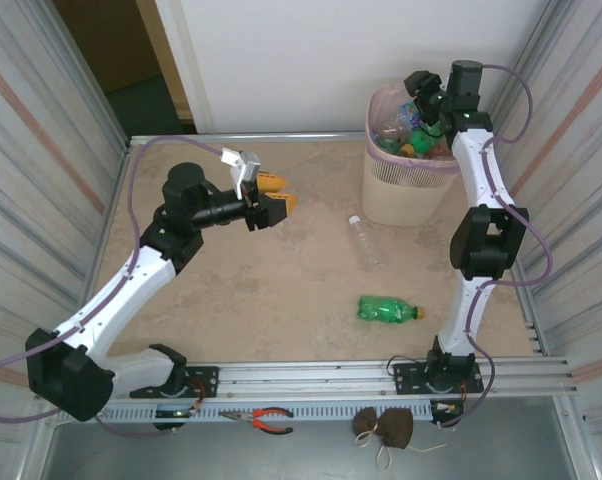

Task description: Put the plastic bottles in the bin

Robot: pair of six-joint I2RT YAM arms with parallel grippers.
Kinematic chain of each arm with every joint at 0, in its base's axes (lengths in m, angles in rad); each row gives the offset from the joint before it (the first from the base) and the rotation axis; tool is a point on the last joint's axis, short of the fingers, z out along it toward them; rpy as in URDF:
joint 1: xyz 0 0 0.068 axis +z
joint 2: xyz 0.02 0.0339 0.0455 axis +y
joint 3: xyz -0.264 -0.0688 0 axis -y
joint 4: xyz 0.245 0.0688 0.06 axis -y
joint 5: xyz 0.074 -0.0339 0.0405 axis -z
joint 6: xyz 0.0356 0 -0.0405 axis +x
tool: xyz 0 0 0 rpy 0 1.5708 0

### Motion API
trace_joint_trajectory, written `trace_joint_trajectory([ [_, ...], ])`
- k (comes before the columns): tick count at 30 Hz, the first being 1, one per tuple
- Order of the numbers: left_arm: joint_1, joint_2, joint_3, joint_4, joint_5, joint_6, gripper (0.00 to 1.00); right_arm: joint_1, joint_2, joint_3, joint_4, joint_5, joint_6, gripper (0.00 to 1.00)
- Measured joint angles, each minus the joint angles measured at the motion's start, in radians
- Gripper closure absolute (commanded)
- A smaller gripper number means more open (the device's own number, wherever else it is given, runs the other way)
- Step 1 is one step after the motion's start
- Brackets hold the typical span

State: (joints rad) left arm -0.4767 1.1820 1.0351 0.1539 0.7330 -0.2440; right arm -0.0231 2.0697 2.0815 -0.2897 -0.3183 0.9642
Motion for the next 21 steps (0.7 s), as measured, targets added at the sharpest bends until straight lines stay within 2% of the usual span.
trace_joint_trajectory([
  [7,0.000,0.016,-0.002,-0.003,-0.006,-0.008,0.37,-0.005,-0.014,-0.011,-0.008,0.000,0.000,0.46],
  [12,0.000,0.018,-0.003,-0.025,-0.032,-0.012,0.36,-0.003,-0.055,-0.009,-0.078,0.003,-0.020,0.44],
  [21,0.000,0.078,0.011,-0.141,-0.124,-0.061,0.35,0.040,-0.245,-0.044,-0.240,0.034,-0.219,0.38],
])
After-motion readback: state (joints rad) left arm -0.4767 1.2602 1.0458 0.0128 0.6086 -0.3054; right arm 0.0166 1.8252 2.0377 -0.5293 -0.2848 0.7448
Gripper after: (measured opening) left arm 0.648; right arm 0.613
